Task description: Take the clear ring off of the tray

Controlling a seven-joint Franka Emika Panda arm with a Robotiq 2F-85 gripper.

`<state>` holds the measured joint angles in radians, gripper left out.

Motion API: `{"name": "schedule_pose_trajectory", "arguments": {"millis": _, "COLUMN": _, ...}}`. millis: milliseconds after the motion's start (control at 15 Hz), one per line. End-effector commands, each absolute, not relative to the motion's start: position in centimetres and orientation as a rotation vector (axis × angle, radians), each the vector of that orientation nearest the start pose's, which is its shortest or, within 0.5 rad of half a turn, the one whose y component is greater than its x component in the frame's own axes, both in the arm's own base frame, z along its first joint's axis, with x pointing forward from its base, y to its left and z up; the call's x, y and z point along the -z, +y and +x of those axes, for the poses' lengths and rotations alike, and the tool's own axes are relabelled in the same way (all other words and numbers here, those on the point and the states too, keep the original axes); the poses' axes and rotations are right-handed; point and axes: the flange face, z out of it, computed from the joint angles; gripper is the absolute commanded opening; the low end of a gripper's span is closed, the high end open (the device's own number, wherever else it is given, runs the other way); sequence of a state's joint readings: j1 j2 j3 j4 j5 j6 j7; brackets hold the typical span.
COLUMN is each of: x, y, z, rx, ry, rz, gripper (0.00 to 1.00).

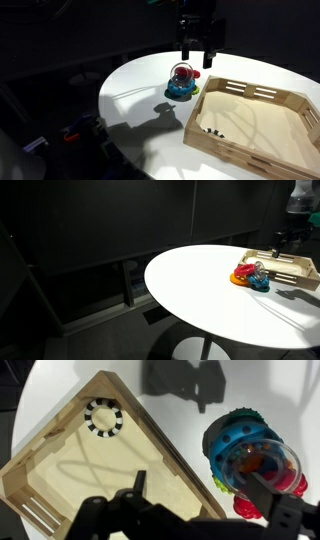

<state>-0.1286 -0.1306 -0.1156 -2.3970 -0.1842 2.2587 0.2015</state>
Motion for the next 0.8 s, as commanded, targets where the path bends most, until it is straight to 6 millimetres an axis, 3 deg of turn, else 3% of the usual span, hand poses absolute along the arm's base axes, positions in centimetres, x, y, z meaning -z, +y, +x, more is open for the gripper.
{"name": "schedule_pose_trajectory", "arguments": {"millis": 0, "x": -39.4, "y": -13.1, "z": 45.9, "rx": -0.102, "ry": 0.478, "rz": -3.215, "gripper": 1.0}}
{"name": "schedule_pose_trajectory", "arguments": {"millis": 400, "x": -43.2, "y": -13.2, "z": 45.2, "rx": -0.233, "ry": 0.4, "rz": -3.179, "gripper": 1.0}}
{"name": "schedule_pose_trajectory", "arguments": {"millis": 733, "x": -45.4, "y": -11.9, "z": 43.9, "rx": -0.191, "ry": 0.235, "rz": -3.142, "gripper": 1.0}}
